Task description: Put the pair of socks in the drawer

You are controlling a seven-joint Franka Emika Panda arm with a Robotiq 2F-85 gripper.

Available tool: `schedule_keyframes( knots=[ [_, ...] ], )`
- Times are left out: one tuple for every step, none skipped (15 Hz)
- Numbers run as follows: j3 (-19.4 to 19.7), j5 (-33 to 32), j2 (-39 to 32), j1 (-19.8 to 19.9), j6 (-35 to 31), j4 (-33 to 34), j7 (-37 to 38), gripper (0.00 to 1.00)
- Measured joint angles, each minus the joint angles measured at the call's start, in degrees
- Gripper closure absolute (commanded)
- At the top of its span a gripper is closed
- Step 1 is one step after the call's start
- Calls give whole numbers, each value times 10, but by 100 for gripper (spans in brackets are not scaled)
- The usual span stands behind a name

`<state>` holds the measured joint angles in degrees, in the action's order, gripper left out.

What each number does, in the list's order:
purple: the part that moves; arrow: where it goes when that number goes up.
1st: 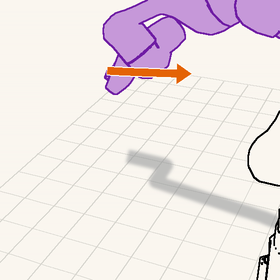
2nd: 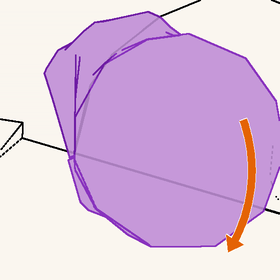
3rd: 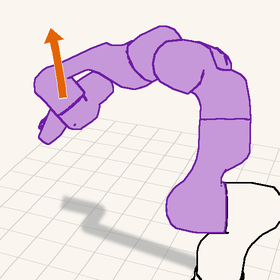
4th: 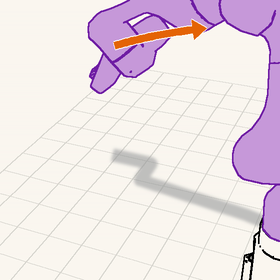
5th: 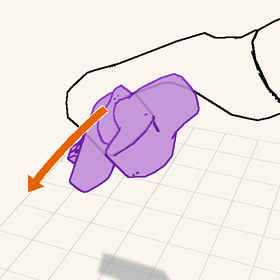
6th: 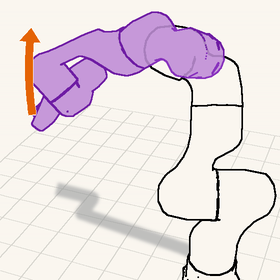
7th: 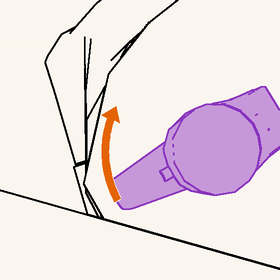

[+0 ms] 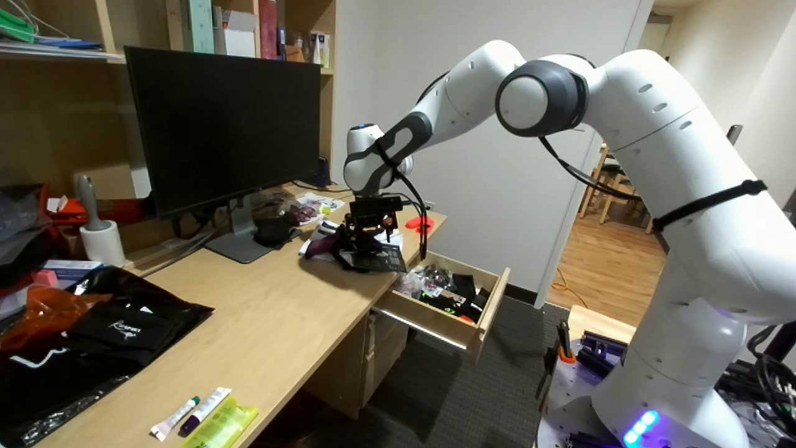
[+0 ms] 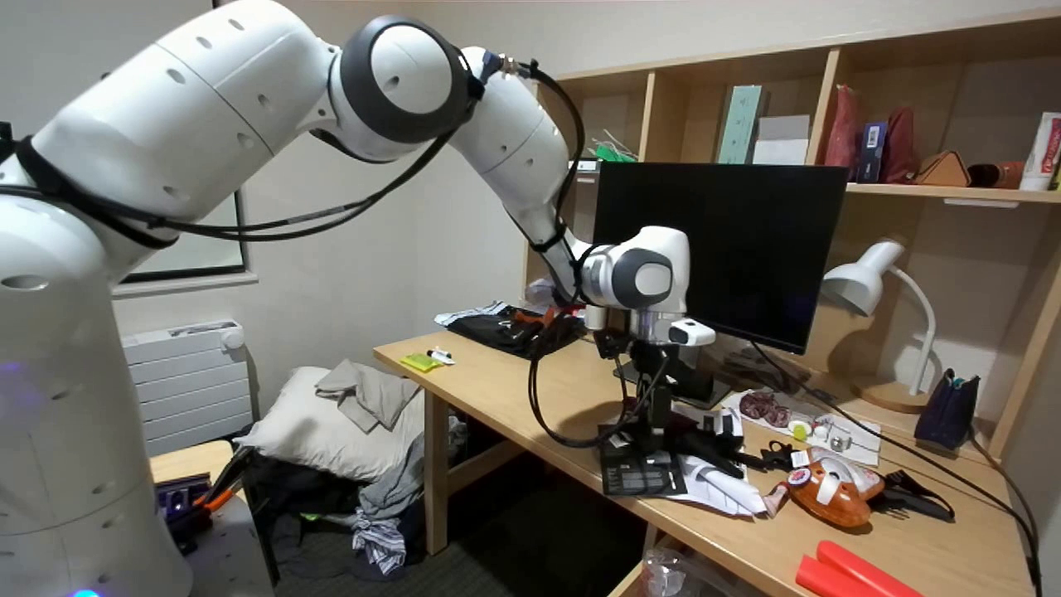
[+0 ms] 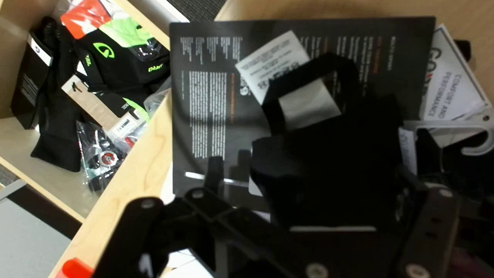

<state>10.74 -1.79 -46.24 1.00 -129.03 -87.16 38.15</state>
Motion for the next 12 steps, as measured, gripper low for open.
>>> schedule_keyframes(
  knots=[
    [1,0,-5,-1,-8,0,0,0],
    [2,0,-10,-4,-18,0,0,25],
    [5,0,-13,-6,-24,0,0,26],
    [6,0,-17,-8,-27,0,0,32],
    [7,0,-19,-9,-28,-1,0,40],
    [8,0,-20,-10,-29,-1,0,46],
    [8,0,-20,-11,-29,-1,0,54],
    [9,0,-20,-11,-29,-1,0,59],
    [10,0,-20,-11,-29,-1,0,67],
    [12,0,-20,-11,-29,-1,0,73],
    [14,0,-19,-11,-29,-1,0,78],
    [16,0,-17,-10,-28,-1,0,86]
  ],
)
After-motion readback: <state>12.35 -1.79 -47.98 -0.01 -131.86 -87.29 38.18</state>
